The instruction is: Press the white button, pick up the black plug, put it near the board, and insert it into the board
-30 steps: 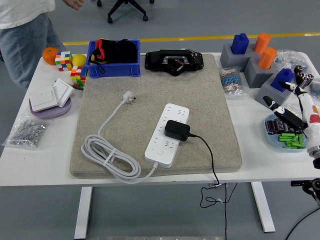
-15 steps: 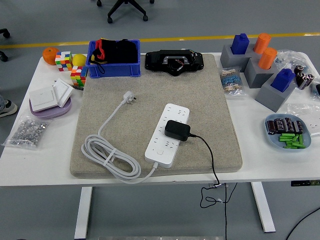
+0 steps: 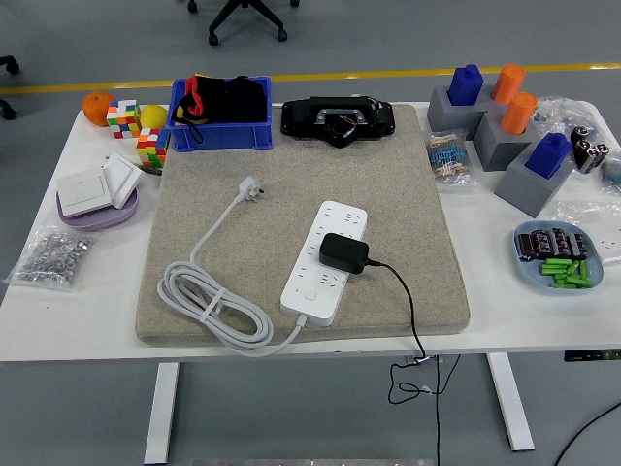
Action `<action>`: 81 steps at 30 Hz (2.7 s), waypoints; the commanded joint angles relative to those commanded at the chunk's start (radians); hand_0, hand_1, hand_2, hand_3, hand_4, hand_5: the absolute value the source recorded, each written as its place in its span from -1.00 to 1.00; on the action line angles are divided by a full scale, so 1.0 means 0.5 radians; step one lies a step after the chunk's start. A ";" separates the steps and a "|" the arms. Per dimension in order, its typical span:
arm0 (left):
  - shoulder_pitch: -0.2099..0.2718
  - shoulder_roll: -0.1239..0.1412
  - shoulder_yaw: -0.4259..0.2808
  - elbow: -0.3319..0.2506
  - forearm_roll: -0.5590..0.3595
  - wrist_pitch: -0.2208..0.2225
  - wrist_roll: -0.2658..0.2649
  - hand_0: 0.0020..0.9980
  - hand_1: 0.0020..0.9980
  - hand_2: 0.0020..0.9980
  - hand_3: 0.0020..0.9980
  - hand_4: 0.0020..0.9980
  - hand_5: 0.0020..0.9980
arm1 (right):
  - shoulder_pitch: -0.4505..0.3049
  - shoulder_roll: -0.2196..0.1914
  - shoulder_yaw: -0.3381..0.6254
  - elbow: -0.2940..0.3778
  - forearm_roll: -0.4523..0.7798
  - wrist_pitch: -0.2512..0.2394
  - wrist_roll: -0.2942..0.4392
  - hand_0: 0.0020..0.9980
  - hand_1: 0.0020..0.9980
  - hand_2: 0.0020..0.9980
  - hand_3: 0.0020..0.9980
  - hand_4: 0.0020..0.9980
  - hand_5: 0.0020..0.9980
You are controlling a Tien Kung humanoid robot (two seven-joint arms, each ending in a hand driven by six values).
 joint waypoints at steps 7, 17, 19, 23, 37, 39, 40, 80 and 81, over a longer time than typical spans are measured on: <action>-0.010 0.014 -0.010 0.000 0.011 0.000 0.000 0.42 0.33 0.17 0.36 0.33 -0.46 | -0.008 0.015 0.030 0.027 0.006 -0.003 -0.006 0.95 0.78 0.65 0.61 1.00 0.44; -0.013 0.009 -0.003 0.000 0.012 -0.003 0.003 0.42 0.33 0.17 0.36 0.33 -0.46 | -0.016 0.028 0.041 0.030 -0.002 0.003 -0.021 0.95 0.78 0.65 0.60 1.00 0.43; -0.013 0.008 -0.004 0.000 0.013 -0.003 0.002 0.42 0.33 0.17 0.36 0.33 -0.46 | -0.014 0.028 0.039 0.031 -0.002 0.003 -0.021 0.95 0.78 0.65 0.60 1.00 0.43; -0.012 0.009 -0.015 0.000 0.026 -0.002 0.005 0.42 0.33 0.17 0.36 0.33 -0.46 | -0.008 0.031 0.038 0.036 -0.005 -0.004 -0.020 0.95 0.78 0.65 0.60 1.00 0.44; -0.005 0.003 -0.015 0.000 0.013 -0.001 -0.001 0.42 0.33 0.17 0.36 0.33 -0.46 | -0.026 0.030 0.052 0.035 0.009 -0.016 -0.014 0.95 0.77 0.65 0.60 1.00 0.43; -0.006 0.001 -0.019 0.000 0.013 -0.001 -0.001 0.42 0.33 0.17 0.36 0.33 -0.46 | -0.025 0.029 0.050 0.034 0.011 -0.018 -0.014 0.95 0.77 0.65 0.60 1.00 0.43; -0.006 0.001 -0.021 0.000 0.015 -0.001 0.000 0.42 0.33 0.17 0.36 0.33 -0.46 | -0.025 0.030 0.051 0.033 0.011 -0.017 -0.014 0.95 0.77 0.65 0.60 1.00 0.43; -0.035 -0.006 -0.046 0.000 0.042 0.000 0.007 0.42 0.33 0.17 0.36 0.33 -0.46 | -0.011 0.071 0.050 0.035 0.058 -0.022 -0.022 0.95 0.77 0.65 0.60 1.00 0.33; -0.036 -0.006 -0.049 0.000 0.046 0.000 0.008 0.42 0.33 0.17 0.36 0.33 -0.46 | -0.011 0.071 0.051 0.035 0.058 -0.022 -0.023 0.95 0.77 0.65 0.60 1.00 0.33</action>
